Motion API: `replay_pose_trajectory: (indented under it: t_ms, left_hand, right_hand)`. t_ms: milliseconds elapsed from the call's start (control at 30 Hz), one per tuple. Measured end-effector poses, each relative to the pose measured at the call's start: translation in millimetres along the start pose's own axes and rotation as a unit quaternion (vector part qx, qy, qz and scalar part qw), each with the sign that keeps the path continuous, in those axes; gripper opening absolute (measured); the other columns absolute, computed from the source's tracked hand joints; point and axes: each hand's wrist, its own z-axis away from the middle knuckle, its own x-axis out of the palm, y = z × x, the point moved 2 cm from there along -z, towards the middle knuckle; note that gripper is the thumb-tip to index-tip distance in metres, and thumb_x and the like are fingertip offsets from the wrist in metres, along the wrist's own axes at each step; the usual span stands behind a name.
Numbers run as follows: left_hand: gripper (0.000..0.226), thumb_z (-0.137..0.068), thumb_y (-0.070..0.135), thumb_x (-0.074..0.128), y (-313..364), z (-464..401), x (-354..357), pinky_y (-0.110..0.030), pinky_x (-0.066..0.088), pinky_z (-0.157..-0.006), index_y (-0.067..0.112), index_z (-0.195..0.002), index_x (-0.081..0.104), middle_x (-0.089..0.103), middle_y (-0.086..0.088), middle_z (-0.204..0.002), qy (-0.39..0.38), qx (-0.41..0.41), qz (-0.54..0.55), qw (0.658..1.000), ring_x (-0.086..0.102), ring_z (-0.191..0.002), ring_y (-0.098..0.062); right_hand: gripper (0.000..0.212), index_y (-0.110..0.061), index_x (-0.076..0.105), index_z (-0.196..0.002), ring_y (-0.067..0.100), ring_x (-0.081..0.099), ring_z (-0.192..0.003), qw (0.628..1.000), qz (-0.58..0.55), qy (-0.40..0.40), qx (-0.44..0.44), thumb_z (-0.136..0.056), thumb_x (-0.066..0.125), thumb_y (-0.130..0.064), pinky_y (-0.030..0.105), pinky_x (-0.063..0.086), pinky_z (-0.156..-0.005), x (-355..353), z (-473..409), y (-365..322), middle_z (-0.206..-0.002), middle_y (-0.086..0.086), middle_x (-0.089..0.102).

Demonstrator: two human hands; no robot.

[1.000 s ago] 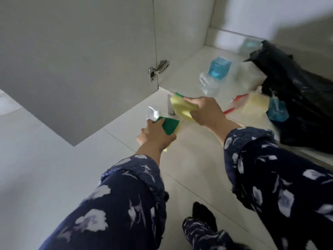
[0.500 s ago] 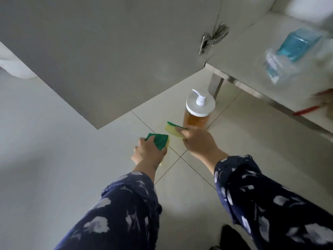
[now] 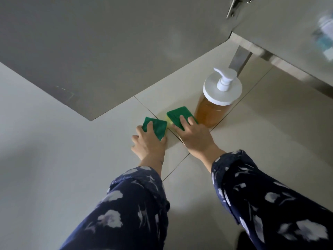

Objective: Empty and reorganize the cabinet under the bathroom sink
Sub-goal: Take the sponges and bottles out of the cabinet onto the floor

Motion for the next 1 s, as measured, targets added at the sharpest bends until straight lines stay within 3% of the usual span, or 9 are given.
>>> replay_pose_trajectory:
  t_ms: [167, 267, 333, 467, 567, 667, 767, 867, 1000]
  left_hand:
    - [0.079, -0.084, 0.054, 0.061, 0, 5, 2, -0.039, 0.047, -0.076, 0.032, -0.148, 0.019, 0.029, -0.007, -0.137, -0.024, -0.036, 0.042, 0.998, 0.039, -0.112, -0.031]
    - [0.08, -0.086, 0.054, 0.059, 3, 7, 1, -0.037, 0.045, -0.074, 0.03, -0.15, 0.016, 0.027, -0.007, -0.142, -0.038, -0.023, 0.058, 0.997, 0.039, -0.115, -0.032]
    - [0.078, -0.088, 0.053, 0.056, 2, 7, -2, -0.04, 0.046, -0.079, 0.03, -0.151, 0.016, 0.027, -0.006, -0.145, -0.05, -0.02, 0.063, 0.997, 0.039, -0.119, -0.032]
    - [0.068, -0.094, 0.045, 0.049, 5, 9, -18, -0.044, 0.046, -0.088, 0.026, -0.151, 0.016, 0.025, -0.009, -0.148, -0.092, -0.021, 0.047, 0.994, 0.04, -0.124, -0.035]
    - [0.05, -0.091, 0.029, 0.049, 17, 21, -41, -0.042, 0.049, -0.083, 0.019, -0.138, 0.038, 0.034, -0.01, -0.14, -0.1, 0.003, 0.022, 0.995, 0.047, -0.115, -0.033]
    - [0.029, -0.083, 0.015, 0.049, 46, 44, -75, -0.034, 0.048, -0.068, 0.012, -0.111, 0.056, 0.054, -0.008, -0.106, -0.102, 0.048, 0.012, 0.994, 0.056, -0.091, -0.026]
    - [0.02, -0.085, 0.013, 0.05, 87, 76, -105, -0.03, 0.043, -0.064, 0.01, -0.103, 0.059, 0.057, -0.006, -0.091, -0.116, 0.11, -0.019, 0.987, 0.057, -0.083, -0.023]
    - [0.024, -0.087, 0.021, 0.05, 133, 112, -123, -0.031, 0.048, -0.072, 0.01, -0.107, 0.059, 0.061, -0.006, -0.098, -0.108, 0.165, -0.015, 0.98, 0.06, -0.09, -0.023]
    - [0.037, -0.088, 0.017, 0.048, 189, 161, -128, -0.03, 0.043, -0.08, 0.015, -0.124, 0.056, 0.057, -0.007, -0.122, -0.113, 0.241, -0.013, 0.964, 0.056, -0.109, -0.027]
  right_hand:
    - [0.069, -0.027, 0.068, -0.115, 0.031, 0.065, -0.094, 0.998, -0.009, -0.059, 0.038, -0.05, 0.086, -0.011, 0.027, 0.048, -0.048, -4, -1, -8, -0.121, 0.018, 0.065]
    - [0.068, -0.027, 0.037, -0.144, 0.035, 0.042, -0.127, 0.998, -0.037, -0.05, 0.026, -0.084, 0.064, -0.009, 0.037, 0.051, -0.075, -2, 0, -9, -0.151, 0.02, 0.032]
    - [0.067, -0.025, 0.025, -0.148, 0.034, 0.034, -0.131, 0.997, -0.043, -0.059, 0.022, -0.091, 0.054, -0.007, 0.038, 0.048, -0.084, -8, 1, -6, -0.154, 0.018, 0.022]
    - [0.061, -0.025, 0.035, -0.141, 0.027, 0.044, -0.116, 0.996, -0.063, -0.067, 0.024, -0.087, 0.054, -0.004, 0.033, 0.044, -0.07, -21, 6, 5, -0.131, 0.008, 0.046]
    - [0.038, -0.018, 0.053, -0.126, 0.026, 0.052, -0.109, 0.994, -0.035, -0.106, -0.001, -0.09, 0.049, -0.007, 0.03, 0.038, -0.066, -39, 22, 19, -0.114, 0.005, 0.058]
    - [0.033, -0.016, 0.059, -0.125, 0.028, 0.059, -0.1, 0.989, -0.1, -0.101, 0.028, -0.093, 0.049, -0.02, 0.024, 0.04, -0.069, -73, 52, 42, -0.116, 0.011, 0.062]
    - [0.04, -0.027, 0.051, -0.134, 0.026, 0.058, -0.111, 0.98, -0.142, -0.11, 0.084, -0.096, 0.047, -0.015, 0.03, 0.044, -0.083, -114, 88, 67, -0.129, 0.004, 0.057]
    - [0.04, -0.028, 0.05, -0.135, 0.024, 0.056, -0.113, 0.964, -0.187, -0.106, 0.158, -0.097, 0.047, -0.016, 0.031, 0.042, -0.085, -146, 133, 104, -0.13, 0.004, 0.056]
    - [0.04, -0.026, 0.051, -0.135, 0.025, 0.055, -0.118, 0.948, -0.191, -0.098, 0.236, -0.095, 0.051, -0.019, 0.033, 0.042, -0.095, -173, 201, 156, -0.133, 0.005, 0.056]
